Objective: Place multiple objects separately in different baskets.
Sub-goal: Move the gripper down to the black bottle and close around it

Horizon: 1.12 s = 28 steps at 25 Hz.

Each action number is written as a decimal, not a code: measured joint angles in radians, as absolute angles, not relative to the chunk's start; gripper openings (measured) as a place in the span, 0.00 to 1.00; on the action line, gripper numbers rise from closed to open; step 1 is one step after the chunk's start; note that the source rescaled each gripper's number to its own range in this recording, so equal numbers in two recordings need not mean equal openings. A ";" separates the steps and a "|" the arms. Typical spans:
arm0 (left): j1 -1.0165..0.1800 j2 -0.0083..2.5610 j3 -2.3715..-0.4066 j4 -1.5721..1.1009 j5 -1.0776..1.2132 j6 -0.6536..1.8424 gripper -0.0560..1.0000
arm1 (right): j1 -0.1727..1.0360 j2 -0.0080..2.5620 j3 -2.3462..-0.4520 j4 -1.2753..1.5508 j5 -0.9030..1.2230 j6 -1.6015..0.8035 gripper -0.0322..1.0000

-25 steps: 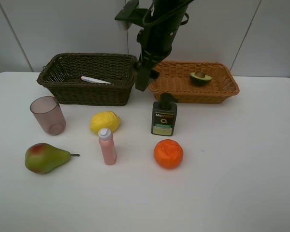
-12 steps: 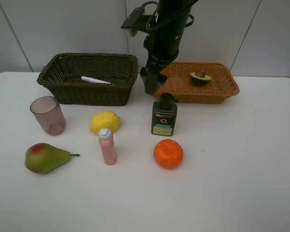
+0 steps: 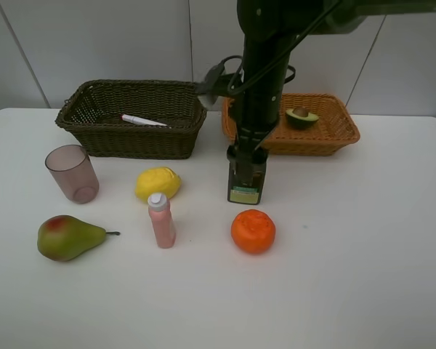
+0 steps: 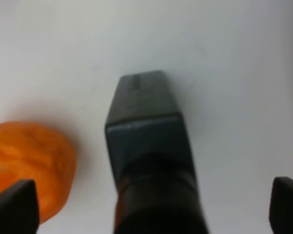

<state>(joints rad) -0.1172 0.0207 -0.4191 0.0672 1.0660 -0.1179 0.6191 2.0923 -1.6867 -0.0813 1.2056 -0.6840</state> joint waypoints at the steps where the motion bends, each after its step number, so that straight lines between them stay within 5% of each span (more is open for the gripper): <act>1: -0.117 0.021 -0.419 0.067 1.066 -0.118 1.00 | 0.619 2.092 -1.667 -0.081 1.191 -0.684 1.00; 23: -0.117 0.021 -0.419 0.067 1.066 -0.118 1.00 | 0.619 2.134 -1.602 -0.080 1.066 -0.684 0.99; 25: -0.117 0.021 -0.419 0.067 1.066 -0.118 1.00 | 0.619 2.134 -1.602 -0.080 1.062 -0.684 0.94; 28: -0.117 0.021 -0.419 0.067 1.066 -0.118 1.00 | 0.619 2.134 -1.602 -0.084 1.059 -0.684 0.66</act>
